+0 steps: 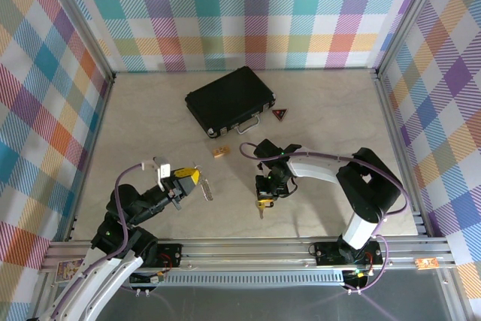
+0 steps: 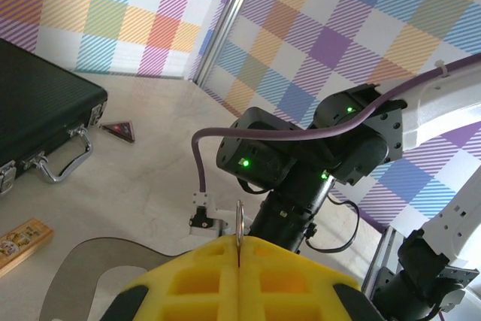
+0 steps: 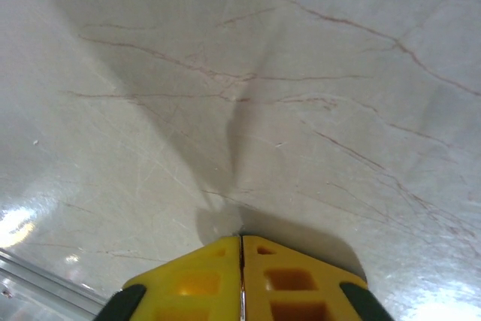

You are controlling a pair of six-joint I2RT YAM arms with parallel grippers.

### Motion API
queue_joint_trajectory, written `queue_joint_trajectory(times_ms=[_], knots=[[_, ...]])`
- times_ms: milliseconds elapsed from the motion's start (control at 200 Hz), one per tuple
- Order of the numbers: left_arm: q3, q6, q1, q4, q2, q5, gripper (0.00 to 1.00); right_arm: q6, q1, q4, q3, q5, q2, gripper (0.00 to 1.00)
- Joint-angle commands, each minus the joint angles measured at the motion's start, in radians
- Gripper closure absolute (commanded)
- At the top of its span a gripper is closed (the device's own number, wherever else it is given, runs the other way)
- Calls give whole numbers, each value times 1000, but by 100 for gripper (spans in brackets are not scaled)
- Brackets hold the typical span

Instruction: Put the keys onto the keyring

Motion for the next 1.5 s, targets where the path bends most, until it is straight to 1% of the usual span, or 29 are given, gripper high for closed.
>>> queue_joint_trajectory(times_ms=[0,185,425,815,1010,1225,1495], knots=[[2,-10,-7,55,8,10,100,-42,17,-28,23,9,-18,99],[20,-3,-7,10,-35,-24,100,-63,39,-4,-10,57,-72,100],[57,-9,-7,-11,-19,-25,100,-115,109,19,-6,148,-170,100],[139,-4,-7,-78,18,-26,100,-214,202,148,-42,260,-322,100],[182,11,-7,-113,37,-30,100,-261,237,230,-92,291,-411,100],[207,12,-7,-106,71,-9,100,-310,260,321,-163,337,-567,100],[227,16,-7,-63,95,50,100,-374,263,463,-254,324,-724,100]])
